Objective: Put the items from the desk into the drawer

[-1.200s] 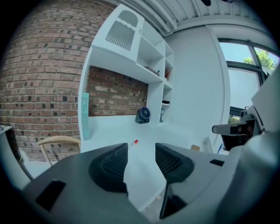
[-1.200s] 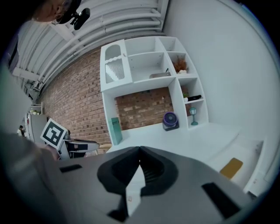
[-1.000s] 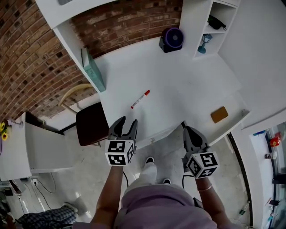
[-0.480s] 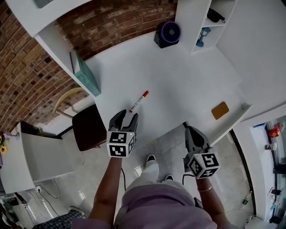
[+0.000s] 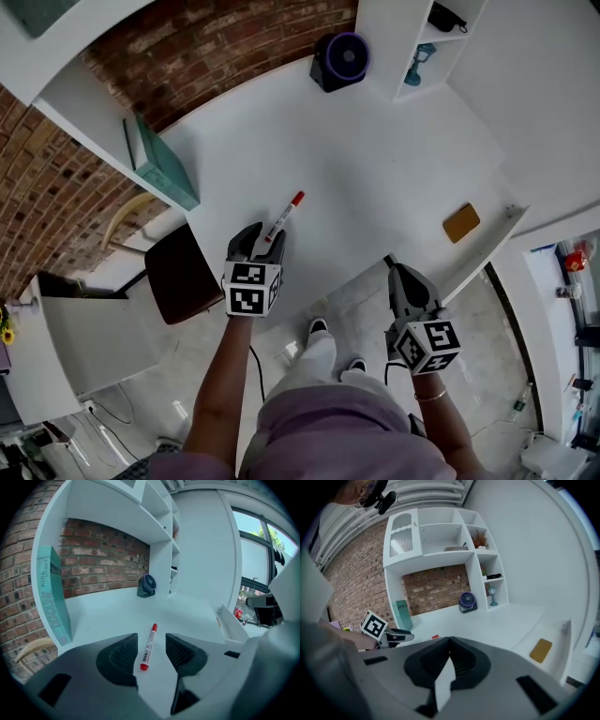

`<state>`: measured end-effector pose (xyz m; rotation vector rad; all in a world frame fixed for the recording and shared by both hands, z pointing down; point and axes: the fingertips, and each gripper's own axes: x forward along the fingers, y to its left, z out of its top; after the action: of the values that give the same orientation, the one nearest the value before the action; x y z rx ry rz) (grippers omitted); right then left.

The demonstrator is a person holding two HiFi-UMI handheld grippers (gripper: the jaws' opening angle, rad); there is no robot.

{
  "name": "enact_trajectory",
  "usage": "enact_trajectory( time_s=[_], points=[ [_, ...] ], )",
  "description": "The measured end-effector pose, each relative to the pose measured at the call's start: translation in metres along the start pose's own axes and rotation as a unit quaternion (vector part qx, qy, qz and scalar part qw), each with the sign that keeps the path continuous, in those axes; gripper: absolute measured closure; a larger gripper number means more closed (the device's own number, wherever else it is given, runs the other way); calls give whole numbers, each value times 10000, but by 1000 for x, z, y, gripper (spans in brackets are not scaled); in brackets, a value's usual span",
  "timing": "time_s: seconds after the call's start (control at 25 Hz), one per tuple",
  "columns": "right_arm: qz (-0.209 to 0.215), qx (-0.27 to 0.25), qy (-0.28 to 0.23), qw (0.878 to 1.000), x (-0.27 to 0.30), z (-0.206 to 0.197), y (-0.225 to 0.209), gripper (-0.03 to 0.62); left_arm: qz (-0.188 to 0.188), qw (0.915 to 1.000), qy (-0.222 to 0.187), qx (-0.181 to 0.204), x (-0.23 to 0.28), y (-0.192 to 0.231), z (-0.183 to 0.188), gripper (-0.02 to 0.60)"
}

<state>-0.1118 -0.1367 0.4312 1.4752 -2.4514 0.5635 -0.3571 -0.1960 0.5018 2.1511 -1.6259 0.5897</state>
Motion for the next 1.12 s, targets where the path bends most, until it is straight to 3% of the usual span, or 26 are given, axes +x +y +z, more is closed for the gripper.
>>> enact_trajectory(
  time_s=[0.84, 1.12],
  points=[
    [-296, 157, 140, 9993, 10, -8, -11, 591, -373, 9923, 960, 690, 60, 1, -26, 423],
    [-366, 188, 149, 9990, 8, -9, -15, 591, -514, 9869, 1350, 711, 67, -1, -37, 440]
  ],
)
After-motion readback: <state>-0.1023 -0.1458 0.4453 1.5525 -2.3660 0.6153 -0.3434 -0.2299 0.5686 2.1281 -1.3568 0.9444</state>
